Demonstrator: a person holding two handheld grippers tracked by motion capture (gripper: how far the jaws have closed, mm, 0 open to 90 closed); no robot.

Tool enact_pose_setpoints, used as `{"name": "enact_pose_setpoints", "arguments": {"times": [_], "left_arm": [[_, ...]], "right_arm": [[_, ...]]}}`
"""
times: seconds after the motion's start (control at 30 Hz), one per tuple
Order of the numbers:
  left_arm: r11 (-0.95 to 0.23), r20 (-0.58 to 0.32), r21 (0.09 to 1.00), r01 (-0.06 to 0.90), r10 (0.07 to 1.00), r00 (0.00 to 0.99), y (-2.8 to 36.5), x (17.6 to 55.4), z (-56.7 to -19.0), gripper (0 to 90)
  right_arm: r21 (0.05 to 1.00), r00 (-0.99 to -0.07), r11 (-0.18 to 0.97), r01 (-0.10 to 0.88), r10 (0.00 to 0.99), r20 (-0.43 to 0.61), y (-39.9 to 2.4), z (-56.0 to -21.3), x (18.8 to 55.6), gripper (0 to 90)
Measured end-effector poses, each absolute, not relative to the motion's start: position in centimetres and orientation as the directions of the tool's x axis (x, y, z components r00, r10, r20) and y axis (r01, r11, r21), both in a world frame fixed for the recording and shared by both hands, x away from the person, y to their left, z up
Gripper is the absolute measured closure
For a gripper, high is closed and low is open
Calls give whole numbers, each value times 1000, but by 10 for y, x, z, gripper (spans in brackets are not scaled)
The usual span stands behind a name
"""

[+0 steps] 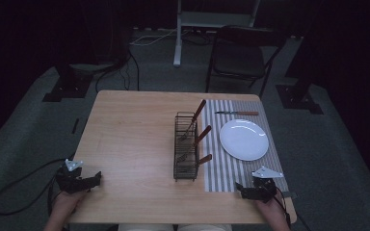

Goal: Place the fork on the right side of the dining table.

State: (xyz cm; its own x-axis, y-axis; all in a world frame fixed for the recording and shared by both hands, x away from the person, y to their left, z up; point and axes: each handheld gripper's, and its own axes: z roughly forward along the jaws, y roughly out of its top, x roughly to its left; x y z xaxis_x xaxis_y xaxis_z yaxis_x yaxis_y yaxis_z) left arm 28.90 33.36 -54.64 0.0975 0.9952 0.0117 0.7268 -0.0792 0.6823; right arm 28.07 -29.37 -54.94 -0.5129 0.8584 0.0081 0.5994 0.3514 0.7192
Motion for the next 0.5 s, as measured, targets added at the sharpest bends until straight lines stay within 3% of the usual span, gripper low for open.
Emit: {"name": "enact_pose_setpoints", "arguments": {"times": [0.5], "left_arm": [[-79,11,682,727,995,97,334,289,-546,2]], "right_arm": [[685,-481,344,642,877,10,-295,-546,282,114]]}}
